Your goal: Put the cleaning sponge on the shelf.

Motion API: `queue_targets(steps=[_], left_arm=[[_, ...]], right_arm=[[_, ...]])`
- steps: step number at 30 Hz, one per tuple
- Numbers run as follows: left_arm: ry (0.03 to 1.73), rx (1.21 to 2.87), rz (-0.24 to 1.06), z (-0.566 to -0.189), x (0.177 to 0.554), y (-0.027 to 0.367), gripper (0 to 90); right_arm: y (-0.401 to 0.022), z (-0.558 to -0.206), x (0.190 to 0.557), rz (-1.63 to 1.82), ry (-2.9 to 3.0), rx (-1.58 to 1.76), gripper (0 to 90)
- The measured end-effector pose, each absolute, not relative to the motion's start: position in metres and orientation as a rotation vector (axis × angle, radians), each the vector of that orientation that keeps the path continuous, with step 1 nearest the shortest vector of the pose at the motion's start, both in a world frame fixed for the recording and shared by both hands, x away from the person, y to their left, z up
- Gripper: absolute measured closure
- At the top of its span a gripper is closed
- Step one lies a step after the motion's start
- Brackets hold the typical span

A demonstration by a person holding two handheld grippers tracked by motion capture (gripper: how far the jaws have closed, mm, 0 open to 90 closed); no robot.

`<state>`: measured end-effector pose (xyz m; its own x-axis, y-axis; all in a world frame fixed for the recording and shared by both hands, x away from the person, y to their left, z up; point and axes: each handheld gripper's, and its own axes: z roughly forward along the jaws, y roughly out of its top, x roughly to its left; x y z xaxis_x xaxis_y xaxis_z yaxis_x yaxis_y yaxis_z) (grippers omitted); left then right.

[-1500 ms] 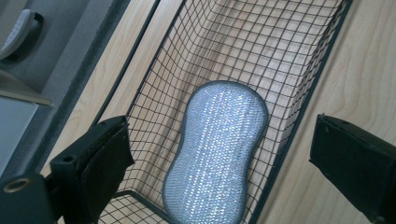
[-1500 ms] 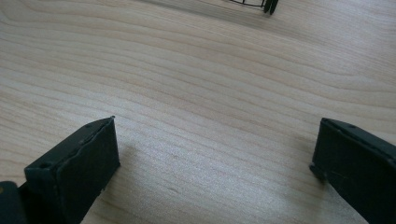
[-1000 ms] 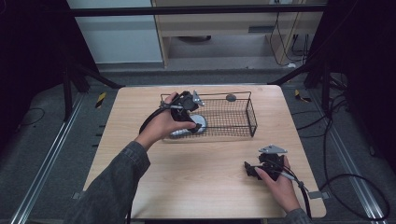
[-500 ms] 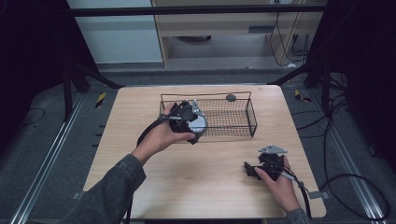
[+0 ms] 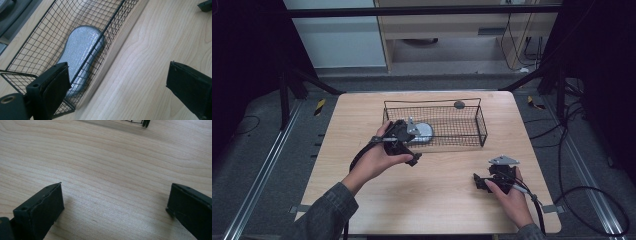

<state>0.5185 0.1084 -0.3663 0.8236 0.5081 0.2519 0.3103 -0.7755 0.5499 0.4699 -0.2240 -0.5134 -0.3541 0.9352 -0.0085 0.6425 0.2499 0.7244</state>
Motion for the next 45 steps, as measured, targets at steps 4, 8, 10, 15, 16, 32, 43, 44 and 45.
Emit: queue_targets(steps=[4,8,10,15,16,32,43,44,45], left_arm=[[0.624,2.491,0.546,-0.369,0.512,0.118,4.3],[0.652,2.48,0.551,-0.375,0.506,0.131,4.3],[0.662,2.483,0.554,-0.378,0.504,0.136,4.3],[0.709,2.464,0.553,-0.384,0.5,0.151,4.4],[0.719,2.462,0.553,-0.386,0.5,0.155,4.5],[0.871,2.464,0.549,-0.422,0.507,0.194,5.7],[1.0,2.424,0.515,-0.458,0.511,0.224,5.9],[1.012,2.421,0.517,-0.461,0.51,0.227,6.0],[1.023,2.412,0.511,-0.463,0.51,0.23,5.9]], right_arm=[[-0.224,-0.513,0.47,0.887,2.087,1.432,0.7],[-0.224,-0.513,0.469,0.892,2.088,1.442,0.7],[-0.224,-0.513,0.469,0.891,2.089,1.442,0.7],[-0.223,-0.513,0.469,0.896,2.088,1.446,0.7],[-0.223,-0.513,0.469,0.895,2.09,1.444,0.7],[-0.223,-0.513,0.468,0.896,2.092,1.444,0.7],[-0.223,-0.513,0.468,0.895,2.095,1.441,0.7],[-0.223,-0.513,0.468,0.895,2.095,1.44,0.7],[-0.223,-0.513,0.468,0.894,2.095,1.439,0.7]])
